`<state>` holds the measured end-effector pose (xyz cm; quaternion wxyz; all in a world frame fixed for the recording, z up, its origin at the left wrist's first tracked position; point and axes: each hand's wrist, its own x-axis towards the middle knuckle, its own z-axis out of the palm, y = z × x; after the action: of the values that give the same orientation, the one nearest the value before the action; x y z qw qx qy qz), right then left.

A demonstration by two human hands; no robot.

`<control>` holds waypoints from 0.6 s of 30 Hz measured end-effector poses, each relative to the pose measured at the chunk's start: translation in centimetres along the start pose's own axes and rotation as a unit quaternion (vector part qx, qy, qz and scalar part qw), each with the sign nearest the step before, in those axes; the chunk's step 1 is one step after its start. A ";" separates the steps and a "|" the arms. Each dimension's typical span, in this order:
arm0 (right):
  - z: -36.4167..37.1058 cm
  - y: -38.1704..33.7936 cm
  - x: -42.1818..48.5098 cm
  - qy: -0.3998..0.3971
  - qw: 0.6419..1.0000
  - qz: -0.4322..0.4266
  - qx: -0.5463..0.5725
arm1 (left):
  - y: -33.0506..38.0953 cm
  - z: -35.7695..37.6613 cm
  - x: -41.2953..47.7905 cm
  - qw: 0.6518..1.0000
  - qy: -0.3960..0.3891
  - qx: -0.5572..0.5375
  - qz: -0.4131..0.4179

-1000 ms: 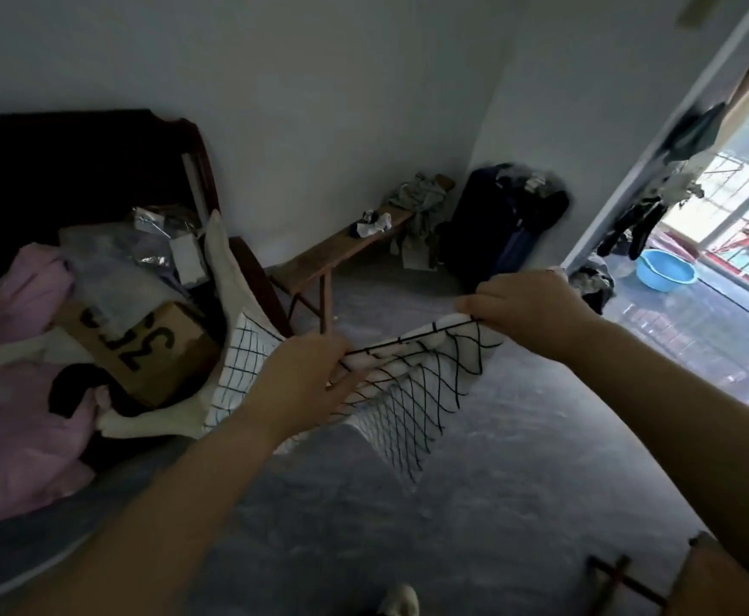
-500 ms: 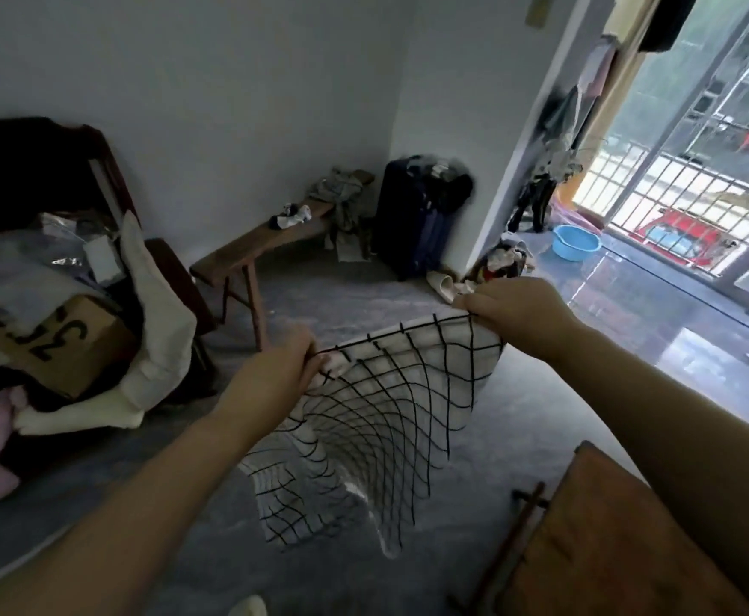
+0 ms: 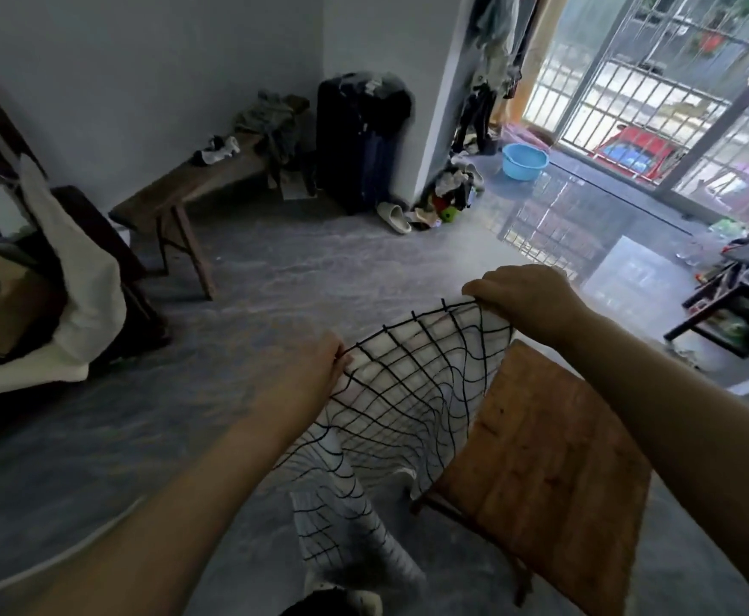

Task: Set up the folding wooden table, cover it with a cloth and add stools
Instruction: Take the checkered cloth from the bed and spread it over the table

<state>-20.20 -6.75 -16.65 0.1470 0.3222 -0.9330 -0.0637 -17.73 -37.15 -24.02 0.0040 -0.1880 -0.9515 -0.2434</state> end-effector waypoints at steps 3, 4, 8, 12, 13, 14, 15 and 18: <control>-0.1 0.1 -1.0 -0.006 1.000 0.021 0.000 | 0.5 0.1 0.5 1.000 0.013 -0.016 0.003; -0.2 0.2 -1.2 -0.005 1.000 0.021 -0.006 | 0.6 0.3 0.6 1.000 0.012 -0.020 0.004; -0.8 1.1 -0.7 -0.025 1.000 0.012 -0.011 | 0.3 1.3 0.4 0.995 -0.002 -0.099 0.001; -2.2 2.5 1.0 -0.029 0.999 0.003 -0.037 | 0.5 2.0 0.0 0.992 -0.030 -0.123 0.014; -2.6 2.9 1.4 -0.028 0.999 0.000 -0.043 | 0.4 2.3 0.1 0.993 -0.029 -0.115 0.023; -3.0 3.2 1.8 -0.023 0.999 -0.005 -0.048 | 0.2 2.7 0.2 0.993 -0.035 -0.108 0.024; -3.4 3.4 2.2 -0.021 0.998 -0.007 -0.054 | 0.1 3.0 0.3 0.993 -0.048 -0.109 0.014; -4.7 4.6 2.8 -0.011 0.998 0.001 -0.069 | 0.4 3.8 0.1 0.990 -0.060 -0.130 -0.005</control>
<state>-23.44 -5.00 -10.54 0.1582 0.3097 -0.9284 -0.1312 -17.33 -35.00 -27.14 -0.0787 -0.1965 -0.9113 -0.3533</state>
